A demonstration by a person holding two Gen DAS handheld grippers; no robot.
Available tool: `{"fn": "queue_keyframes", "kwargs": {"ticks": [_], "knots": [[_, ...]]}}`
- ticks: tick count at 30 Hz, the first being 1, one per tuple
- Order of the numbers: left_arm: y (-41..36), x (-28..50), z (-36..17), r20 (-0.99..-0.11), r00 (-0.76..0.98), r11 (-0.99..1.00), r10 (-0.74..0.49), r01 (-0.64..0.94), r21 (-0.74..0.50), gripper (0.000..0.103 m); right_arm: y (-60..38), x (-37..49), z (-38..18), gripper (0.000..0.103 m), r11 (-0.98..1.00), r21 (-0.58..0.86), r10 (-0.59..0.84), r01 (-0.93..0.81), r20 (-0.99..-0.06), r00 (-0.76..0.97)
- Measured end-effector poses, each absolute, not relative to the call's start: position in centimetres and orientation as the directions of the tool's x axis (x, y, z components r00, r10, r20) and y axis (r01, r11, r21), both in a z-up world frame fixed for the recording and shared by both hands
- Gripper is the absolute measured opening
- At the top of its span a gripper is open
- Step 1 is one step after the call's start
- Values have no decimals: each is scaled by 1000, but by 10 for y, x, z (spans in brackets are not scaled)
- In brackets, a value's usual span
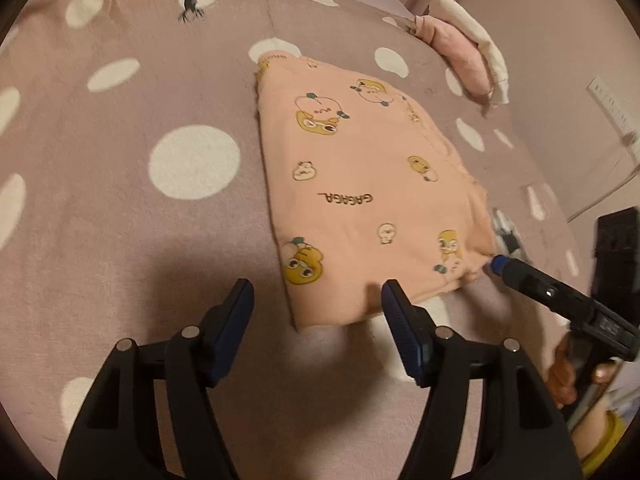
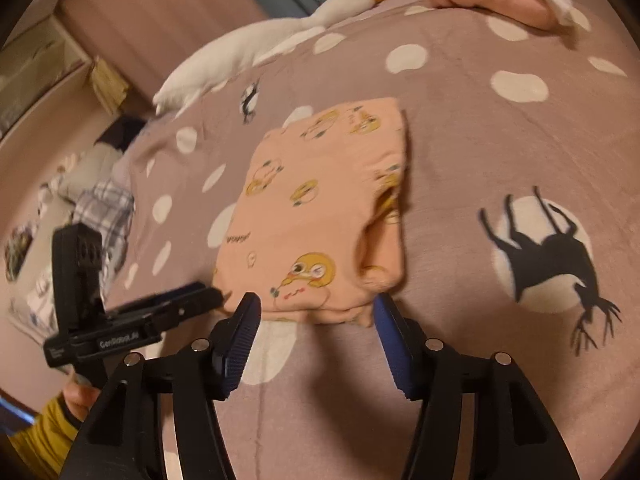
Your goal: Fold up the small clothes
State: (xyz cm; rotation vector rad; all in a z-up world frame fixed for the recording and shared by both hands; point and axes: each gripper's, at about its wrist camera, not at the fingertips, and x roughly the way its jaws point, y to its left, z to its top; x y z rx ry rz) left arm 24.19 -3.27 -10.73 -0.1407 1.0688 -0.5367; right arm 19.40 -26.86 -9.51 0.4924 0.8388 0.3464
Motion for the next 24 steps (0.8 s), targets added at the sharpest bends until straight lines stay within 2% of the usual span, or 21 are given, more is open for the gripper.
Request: {"fn": "queue_keyframes", "kwargs": {"ticks": [3,8,16,18,24], "knots": [[-31,250,-111,-772,331,833,-543,327,-446,66,-283,200,-100,60,787,614,510,-62,-591,625],[-33,262,-113,-744,313,805,-590,297,-514,66,-303,224,-113,60,702,712,552,13,-556,622],[-46,280,-114,-738,316,801,-596,308,-514,67,-303,268,-117,60,630,776,612,10,-506,608],[-48,283,-115,-735,313,797,-601,312,-518,70,-298,276,-117,60,630,777,623,1,-505,598],[-59,290,-115,-738,312,795,-598,346,-498,70,-278,295,-117,60,651,757,652,-54,-521,551]]}}
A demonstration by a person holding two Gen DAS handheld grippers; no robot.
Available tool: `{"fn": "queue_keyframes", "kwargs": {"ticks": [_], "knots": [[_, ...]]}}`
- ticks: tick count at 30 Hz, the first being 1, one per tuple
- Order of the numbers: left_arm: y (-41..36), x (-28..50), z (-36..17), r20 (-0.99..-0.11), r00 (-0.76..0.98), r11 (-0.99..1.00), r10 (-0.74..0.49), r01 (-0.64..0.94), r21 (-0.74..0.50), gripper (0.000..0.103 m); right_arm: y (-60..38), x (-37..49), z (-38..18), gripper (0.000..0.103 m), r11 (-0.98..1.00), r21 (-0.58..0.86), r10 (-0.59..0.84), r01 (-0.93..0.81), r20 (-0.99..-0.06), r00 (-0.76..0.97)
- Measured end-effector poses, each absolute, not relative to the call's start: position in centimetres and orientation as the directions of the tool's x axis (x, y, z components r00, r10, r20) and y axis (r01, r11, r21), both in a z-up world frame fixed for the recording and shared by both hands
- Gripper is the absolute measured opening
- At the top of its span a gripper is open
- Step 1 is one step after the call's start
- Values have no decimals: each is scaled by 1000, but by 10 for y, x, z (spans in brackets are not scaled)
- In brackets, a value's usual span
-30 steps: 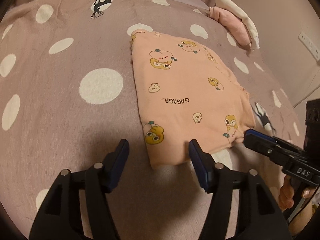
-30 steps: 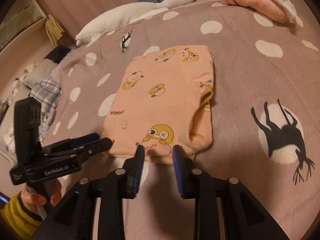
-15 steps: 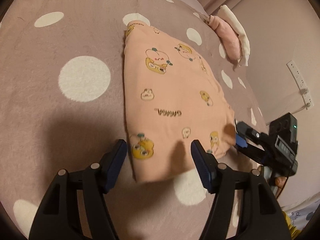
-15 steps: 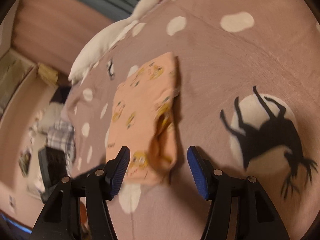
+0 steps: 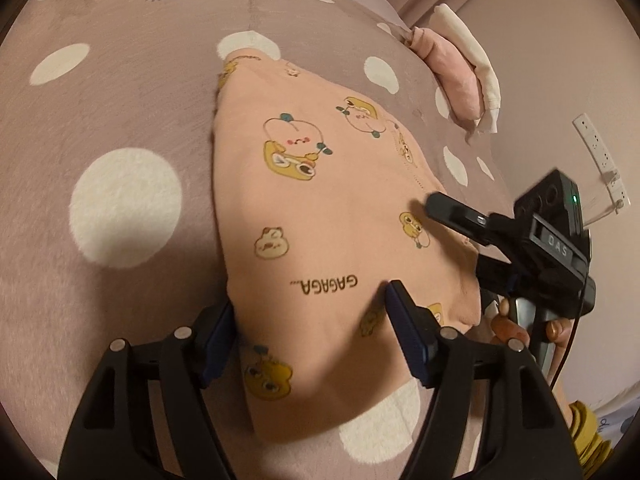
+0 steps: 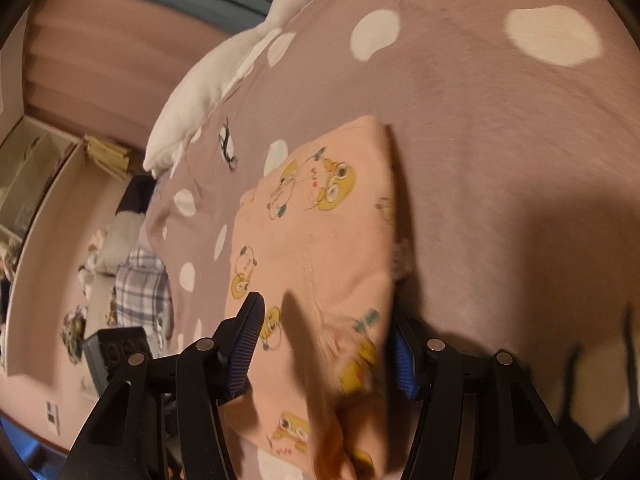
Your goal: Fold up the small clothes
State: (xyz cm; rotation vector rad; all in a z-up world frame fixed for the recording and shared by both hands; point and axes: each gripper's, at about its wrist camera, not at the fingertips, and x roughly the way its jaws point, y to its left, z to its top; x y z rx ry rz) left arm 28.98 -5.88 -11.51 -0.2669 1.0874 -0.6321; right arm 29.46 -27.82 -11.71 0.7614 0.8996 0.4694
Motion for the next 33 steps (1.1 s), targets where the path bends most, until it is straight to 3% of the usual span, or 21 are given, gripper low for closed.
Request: {"fn": "queue_keyframes", "kwargs": {"ticks": [16,22,26,29,33], "knots": [[-74,303,-117,-727,317,787,-609,350,-508,67,-267,308,-118,44,726,682,607,-90,-573,551],[-69,304,-117,-744,333,811,-580,320,-489,52,-257,305,-113,39,788,608,544,-96,-615,570],[-74,302,-113,-764,340,830,-549,330,-449,37,-245,302,-106,30,838,535,488,-109,-645,589],[-78,301,-111,-777,353,847,-521,331,-417,34,-233,297,-97,26,885,448,426,-130,-663,615],[-77,299,-108,-779,359,851,-514,327,-411,32,-233,294,-92,25,890,436,416,-133,-658,628]]}}
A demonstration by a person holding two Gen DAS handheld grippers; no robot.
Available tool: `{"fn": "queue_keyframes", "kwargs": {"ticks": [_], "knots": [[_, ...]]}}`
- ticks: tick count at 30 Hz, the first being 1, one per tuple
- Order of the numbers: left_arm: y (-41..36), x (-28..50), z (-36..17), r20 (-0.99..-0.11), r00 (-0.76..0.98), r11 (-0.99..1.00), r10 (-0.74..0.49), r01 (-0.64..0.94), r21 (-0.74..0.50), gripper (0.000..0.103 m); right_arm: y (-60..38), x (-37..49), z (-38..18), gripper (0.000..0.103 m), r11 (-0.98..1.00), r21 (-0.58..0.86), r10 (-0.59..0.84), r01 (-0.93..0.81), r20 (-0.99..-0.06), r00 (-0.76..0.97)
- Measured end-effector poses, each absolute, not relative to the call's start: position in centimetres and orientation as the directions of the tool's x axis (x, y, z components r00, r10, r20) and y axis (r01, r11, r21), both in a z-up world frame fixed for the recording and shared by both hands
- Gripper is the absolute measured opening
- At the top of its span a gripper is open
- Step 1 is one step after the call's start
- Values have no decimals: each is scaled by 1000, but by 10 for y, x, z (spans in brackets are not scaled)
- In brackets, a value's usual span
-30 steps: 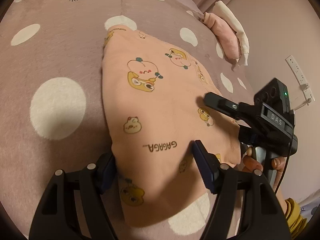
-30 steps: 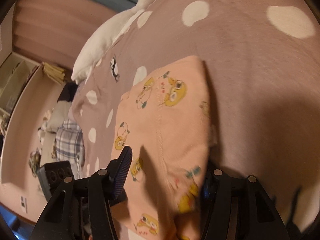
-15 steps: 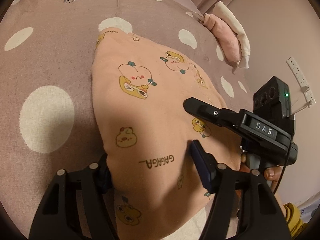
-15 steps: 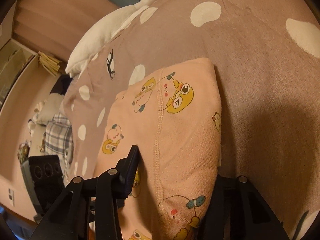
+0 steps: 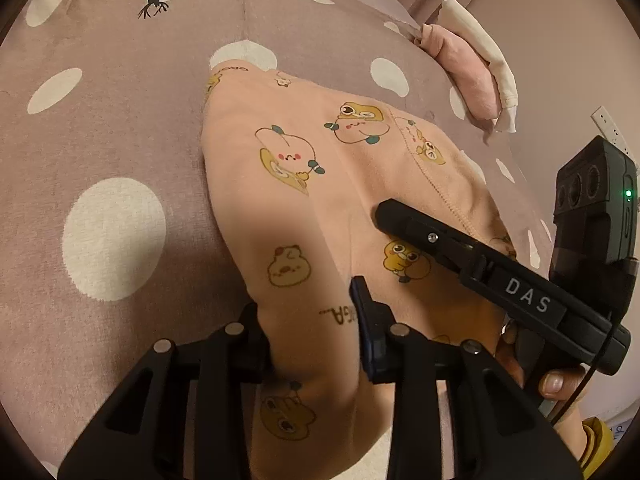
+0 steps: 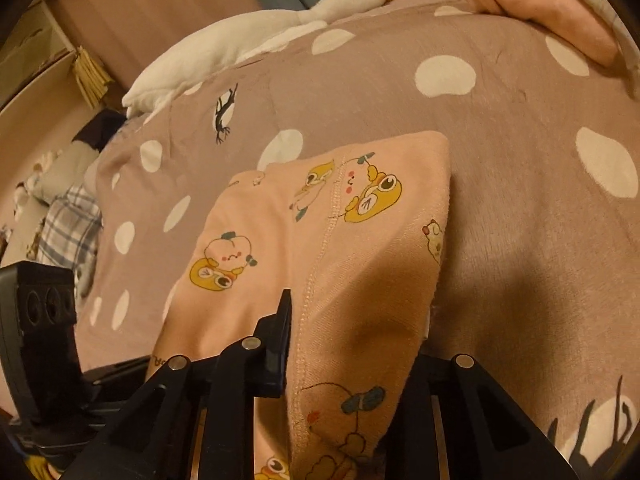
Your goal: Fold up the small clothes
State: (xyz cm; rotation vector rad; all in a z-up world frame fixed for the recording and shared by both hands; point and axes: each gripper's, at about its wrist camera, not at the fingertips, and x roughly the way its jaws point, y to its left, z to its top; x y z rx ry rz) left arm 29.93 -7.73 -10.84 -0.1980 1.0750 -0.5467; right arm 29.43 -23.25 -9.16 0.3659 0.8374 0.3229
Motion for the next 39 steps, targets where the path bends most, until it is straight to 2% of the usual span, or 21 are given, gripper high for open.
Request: {"fn": "queue_keyframes", "kwargs": {"ticks": [11,23,39], "knots": [[-80,270,-89,-767,386,848,-513,368,-383,30,-222,259,-64,25,909,372,397,-189,-631,667],[-76,199,-68,-755,420,844,-504,426,-326,30,-209,192,-41,25,913,343,392,-220,-592,705],[-32,107,-54,-733,468,861,-494,377,-341,30,-170,104,-23,25,901,296,434,-318,-574,694]]}}
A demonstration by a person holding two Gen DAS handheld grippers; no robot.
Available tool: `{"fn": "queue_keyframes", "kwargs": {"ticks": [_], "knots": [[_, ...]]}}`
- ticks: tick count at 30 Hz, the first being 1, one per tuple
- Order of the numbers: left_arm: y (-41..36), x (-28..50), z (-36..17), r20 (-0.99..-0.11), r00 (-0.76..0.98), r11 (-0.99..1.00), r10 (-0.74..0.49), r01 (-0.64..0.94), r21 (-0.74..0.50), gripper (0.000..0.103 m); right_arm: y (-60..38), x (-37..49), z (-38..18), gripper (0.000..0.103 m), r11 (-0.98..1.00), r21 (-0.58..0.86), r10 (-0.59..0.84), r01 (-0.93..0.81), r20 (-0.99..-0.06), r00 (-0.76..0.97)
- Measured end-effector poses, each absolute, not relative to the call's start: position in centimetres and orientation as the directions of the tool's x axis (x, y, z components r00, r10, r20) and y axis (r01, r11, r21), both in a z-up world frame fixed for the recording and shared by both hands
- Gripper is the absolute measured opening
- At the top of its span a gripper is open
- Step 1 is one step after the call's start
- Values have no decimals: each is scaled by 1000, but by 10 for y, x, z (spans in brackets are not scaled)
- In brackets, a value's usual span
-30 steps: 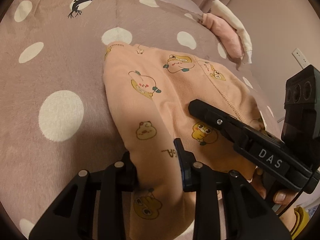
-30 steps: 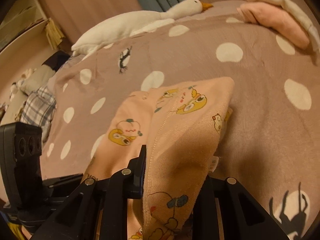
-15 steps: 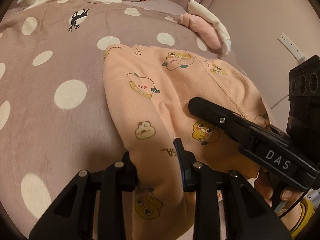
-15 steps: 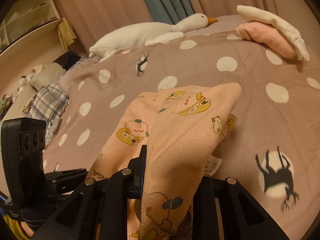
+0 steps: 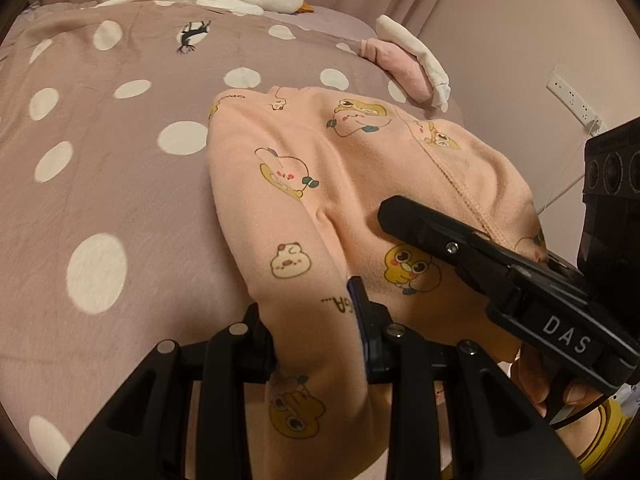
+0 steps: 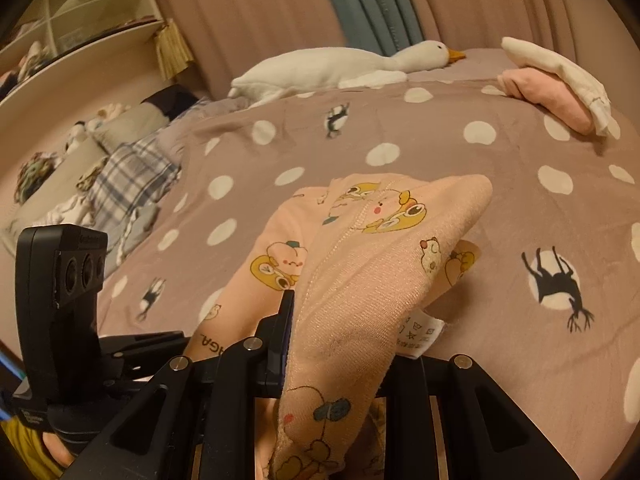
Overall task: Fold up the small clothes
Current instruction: 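Hold the folded bundle end with the right gripper beside the left gripper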
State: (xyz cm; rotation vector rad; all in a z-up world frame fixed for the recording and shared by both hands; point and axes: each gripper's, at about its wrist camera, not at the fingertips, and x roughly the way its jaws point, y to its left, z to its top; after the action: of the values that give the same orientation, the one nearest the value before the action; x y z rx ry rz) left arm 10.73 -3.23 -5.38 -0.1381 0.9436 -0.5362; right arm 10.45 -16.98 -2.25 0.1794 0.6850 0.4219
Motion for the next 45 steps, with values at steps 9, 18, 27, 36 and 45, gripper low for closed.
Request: {"fn": "queue_keyframes", "kwargs": {"ticks": [9,18,27,36,45], "knots": [[-3,76,-43,-709,527,881,-468,340,-329,30,-139,86,-12,25,891,246,452,-382,-564,691],[35,56,-41,-693,567,896,-445,276,-349,30,-100,75,-8,25,861,204,491,-465,-567,661],[65,48,-40,-676,614,911,-407,220,-349,31,-68,77,-4,25,833,177,521,-524,-568,637],[87,58,-41,-666,635,915,-392,189,-357,31,-48,87,-3,25,816,168,538,-553,-573,618],[100,81,-46,-668,641,918,-378,168,-358,31,-36,105,-7,25,808,183,550,-561,-575,605]]}}
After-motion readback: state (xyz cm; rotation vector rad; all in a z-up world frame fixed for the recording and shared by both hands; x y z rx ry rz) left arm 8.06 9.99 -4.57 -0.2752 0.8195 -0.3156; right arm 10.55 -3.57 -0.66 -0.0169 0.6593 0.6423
